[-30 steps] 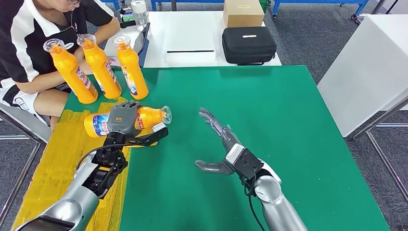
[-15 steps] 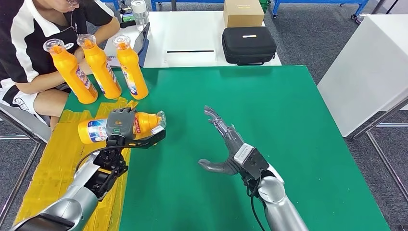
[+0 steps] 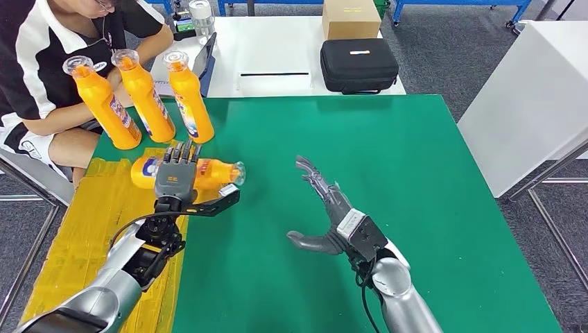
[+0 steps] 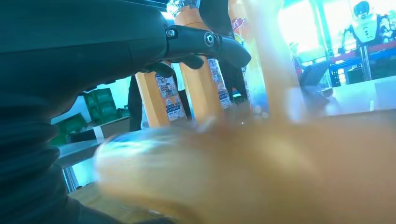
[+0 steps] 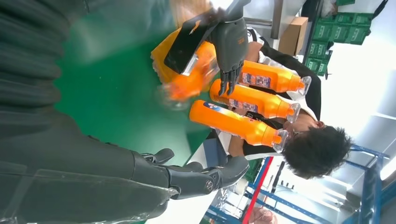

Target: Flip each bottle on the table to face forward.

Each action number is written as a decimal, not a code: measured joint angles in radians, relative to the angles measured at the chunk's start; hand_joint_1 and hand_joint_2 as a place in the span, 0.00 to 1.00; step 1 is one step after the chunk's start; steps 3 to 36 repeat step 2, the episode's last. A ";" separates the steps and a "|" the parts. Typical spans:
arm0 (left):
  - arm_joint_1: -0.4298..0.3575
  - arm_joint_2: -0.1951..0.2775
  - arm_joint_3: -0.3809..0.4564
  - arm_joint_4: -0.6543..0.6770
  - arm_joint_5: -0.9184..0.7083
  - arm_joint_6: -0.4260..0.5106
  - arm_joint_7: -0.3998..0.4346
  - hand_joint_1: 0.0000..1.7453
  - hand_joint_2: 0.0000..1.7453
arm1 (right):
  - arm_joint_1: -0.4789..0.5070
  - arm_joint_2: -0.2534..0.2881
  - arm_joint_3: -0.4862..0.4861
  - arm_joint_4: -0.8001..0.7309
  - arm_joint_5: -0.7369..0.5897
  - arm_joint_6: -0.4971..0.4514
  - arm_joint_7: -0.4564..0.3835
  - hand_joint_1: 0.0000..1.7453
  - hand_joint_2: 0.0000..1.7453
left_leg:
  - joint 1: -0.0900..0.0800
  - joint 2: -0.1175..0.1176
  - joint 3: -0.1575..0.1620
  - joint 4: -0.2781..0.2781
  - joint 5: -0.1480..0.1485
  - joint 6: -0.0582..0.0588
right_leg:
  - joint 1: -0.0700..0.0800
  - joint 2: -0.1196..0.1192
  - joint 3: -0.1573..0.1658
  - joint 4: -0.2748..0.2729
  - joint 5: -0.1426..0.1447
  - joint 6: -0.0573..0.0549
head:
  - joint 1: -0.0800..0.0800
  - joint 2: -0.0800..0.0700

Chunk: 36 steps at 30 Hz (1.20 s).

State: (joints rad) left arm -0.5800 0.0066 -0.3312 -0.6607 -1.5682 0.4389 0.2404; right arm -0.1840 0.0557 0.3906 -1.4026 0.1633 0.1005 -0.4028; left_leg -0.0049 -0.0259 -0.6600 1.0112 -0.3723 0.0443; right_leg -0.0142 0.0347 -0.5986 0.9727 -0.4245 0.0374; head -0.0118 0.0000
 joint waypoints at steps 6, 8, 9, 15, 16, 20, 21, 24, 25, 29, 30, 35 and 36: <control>0.000 -0.001 0.001 0.000 0.000 0.000 0.000 0.00 1.00 | 0.001 0.000 0.000 0.000 0.000 -0.001 0.000 0.00 1.00 | 0.000 0.000 0.000 0.000 0.000 0.000 | 0.000 0.000 0.000 0.000 0.000 0.000 | 0.000 0.000; 0.000 -0.001 0.001 0.000 0.000 0.000 0.000 0.00 1.00 | 0.001 0.000 0.000 0.000 0.000 -0.001 0.000 0.00 1.00 | 0.000 0.000 0.000 0.000 0.000 0.000 | 0.000 0.000 0.000 0.000 0.000 0.000 | 0.000 0.000; 0.000 -0.001 0.001 0.000 0.000 0.000 0.000 0.00 1.00 | 0.001 0.000 0.000 0.000 0.000 -0.001 0.000 0.00 1.00 | 0.000 0.000 0.000 0.000 0.000 0.000 | 0.000 0.000 0.000 0.000 0.000 0.000 | 0.000 0.000; 0.000 -0.001 0.001 0.000 0.000 0.000 0.000 0.00 1.00 | 0.001 0.000 0.000 0.000 0.000 -0.001 0.000 0.00 1.00 | 0.000 0.000 0.000 0.000 0.000 0.000 | 0.000 0.000 0.000 0.000 0.000 0.000 | 0.000 0.000; 0.000 -0.001 0.001 0.000 0.000 0.000 0.000 0.00 1.00 | 0.001 0.000 0.000 0.000 0.000 -0.001 0.000 0.00 1.00 | 0.000 0.000 0.000 0.000 0.000 0.000 | 0.000 0.000 0.000 0.000 0.000 0.000 | 0.000 0.000; 0.000 -0.001 0.001 0.000 0.000 0.000 0.000 0.00 1.00 | 0.001 0.000 0.000 0.000 0.000 -0.001 0.000 0.00 1.00 | 0.000 0.000 0.000 0.000 0.000 0.000 | 0.000 0.000 0.000 0.000 0.000 0.000 | 0.000 0.000; 0.000 -0.001 0.001 0.000 0.000 0.000 0.000 0.00 1.00 | 0.001 0.000 0.000 0.000 0.000 -0.001 0.000 0.00 1.00 | 0.000 0.000 0.000 0.000 0.000 0.000 | 0.000 0.000 0.000 0.000 0.000 0.000 | 0.000 0.000; 0.000 -0.001 0.001 0.000 0.000 0.000 0.000 0.00 1.00 | 0.001 0.000 0.000 0.000 0.000 -0.001 0.000 0.00 1.00 | 0.000 0.000 0.000 0.000 0.000 0.000 | 0.000 0.000 0.000 0.000 0.000 0.000 | 0.000 0.000; 0.000 -0.001 0.001 0.000 0.000 0.000 0.000 0.00 1.00 | 0.001 0.000 0.000 0.000 0.000 -0.001 0.000 0.00 1.00 | 0.000 0.000 0.000 0.000 0.000 0.000 | 0.000 0.000 0.000 0.000 0.000 0.000 | 0.000 0.000; 0.000 -0.001 0.001 0.000 0.000 0.000 0.000 0.00 1.00 | 0.001 0.000 0.000 0.000 0.000 -0.001 0.000 0.00 1.00 | 0.000 0.000 0.000 0.000 0.000 0.000 | 0.000 0.000 0.000 0.000 0.000 0.000 | 0.000 0.000; 0.000 -0.001 0.001 0.000 0.000 0.000 0.000 0.00 1.00 | 0.001 0.000 0.000 0.000 0.000 -0.001 0.000 0.00 1.00 | 0.000 0.000 0.000 0.000 0.000 0.000 | 0.000 0.000 0.000 0.000 0.000 0.000 | 0.000 0.000; 0.000 -0.001 0.001 0.000 0.000 0.000 0.000 0.00 1.00 | 0.001 0.000 0.000 0.000 0.000 -0.001 0.000 0.00 1.00 | 0.000 0.000 0.000 0.000 0.000 0.000 | 0.000 0.000 0.000 0.000 0.000 0.000 | 0.000 0.000; 0.000 -0.001 0.001 0.000 0.000 0.000 0.000 0.00 1.00 | 0.001 0.000 0.000 0.000 0.000 -0.001 0.000 0.00 1.00 | 0.000 0.000 0.000 0.000 0.000 0.000 | 0.000 0.000 0.000 0.000 0.000 0.000 | 0.000 0.000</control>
